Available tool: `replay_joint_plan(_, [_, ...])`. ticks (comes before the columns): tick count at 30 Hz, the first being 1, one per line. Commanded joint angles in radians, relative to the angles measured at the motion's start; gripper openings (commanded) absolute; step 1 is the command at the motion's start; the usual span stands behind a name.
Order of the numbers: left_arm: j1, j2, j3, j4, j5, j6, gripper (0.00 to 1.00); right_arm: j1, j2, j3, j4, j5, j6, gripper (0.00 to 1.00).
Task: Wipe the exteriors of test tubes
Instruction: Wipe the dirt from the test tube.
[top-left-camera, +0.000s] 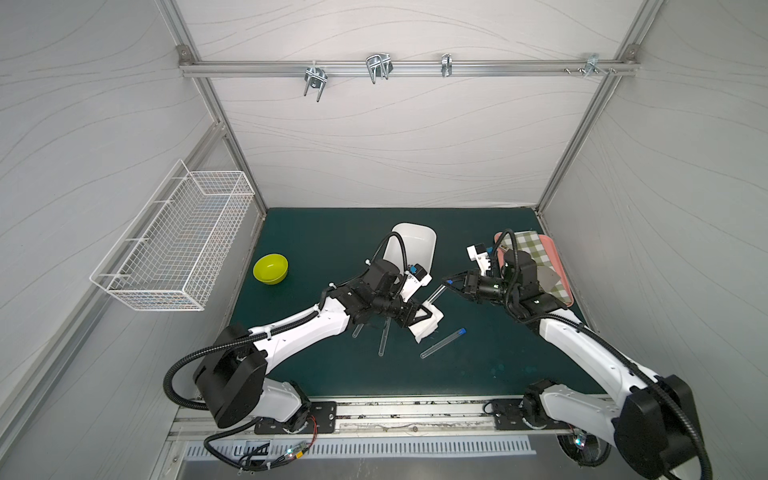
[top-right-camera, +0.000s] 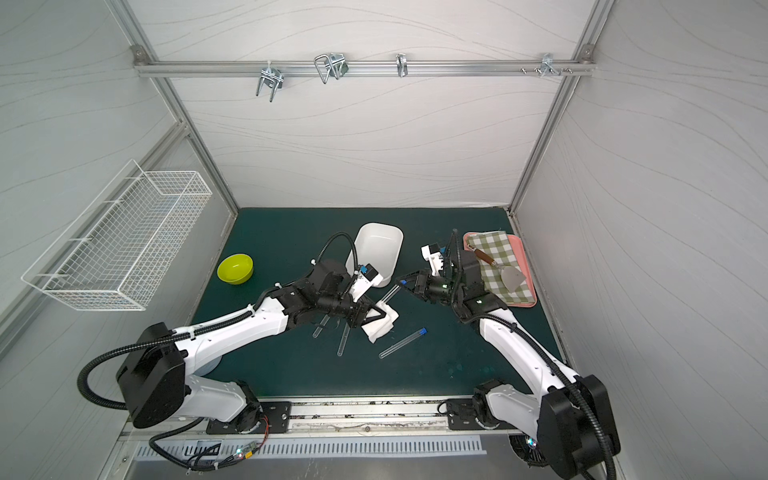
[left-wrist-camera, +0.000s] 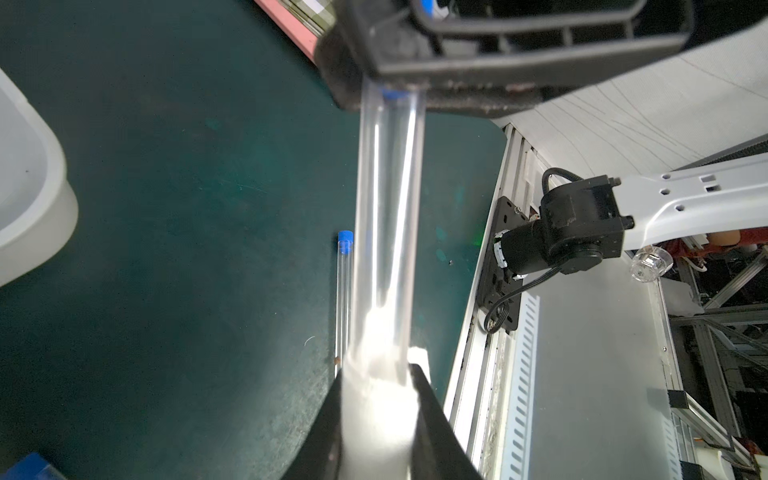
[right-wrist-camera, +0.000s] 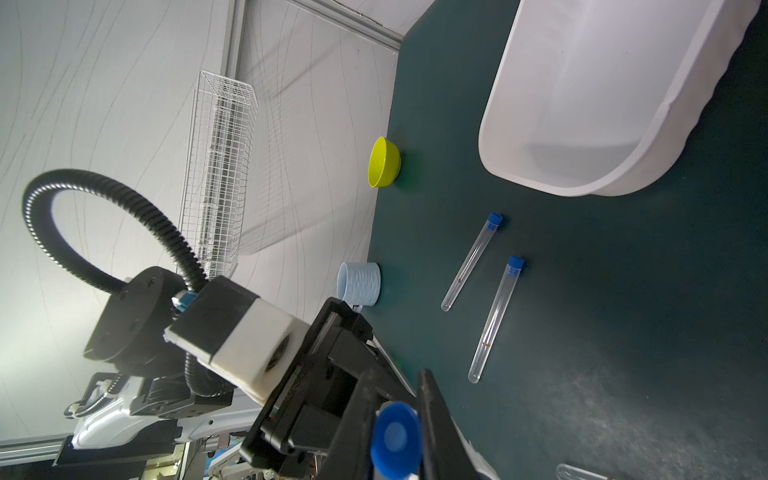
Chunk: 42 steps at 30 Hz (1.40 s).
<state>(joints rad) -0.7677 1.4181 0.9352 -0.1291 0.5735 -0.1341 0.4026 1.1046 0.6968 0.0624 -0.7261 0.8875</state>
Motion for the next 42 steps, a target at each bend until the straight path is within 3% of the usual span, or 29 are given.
replay_joint_plan(1, [-0.005, 0.032, 0.086, 0.016, 0.005, 0.031, 0.25, 0.013, -0.019, 0.005, 0.014, -0.015, -0.013, 0.00])
replay_joint_plan(7, [-0.006, 0.041, 0.087, 0.010, 0.005, 0.030, 0.25, 0.012, -0.034, 0.001, 0.001, 0.007, -0.017, 0.00])
replay_joint_plan(12, [-0.005, -0.015, -0.007, -0.007, 0.009, 0.018, 0.24, -0.033, -0.017, 0.032, 0.011, -0.005, -0.015, 0.00])
replay_joint_plan(20, [-0.004, -0.093, -0.062, -0.008, 0.040, 0.009, 0.24, -0.043, 0.042, 0.072, 0.062, -0.160, -0.069, 0.00])
replay_joint_plan(29, [0.026, -0.028, 0.032, -0.010, 0.227, 0.021, 0.24, -0.042, 0.042, 0.086, 0.001, -0.392, -0.220, 0.00])
replay_joint_plan(42, [0.071, -0.024, 0.005, 0.108, 0.305, -0.073, 0.23, -0.052, 0.039, 0.097, -0.009, -0.401, -0.242, 0.00])
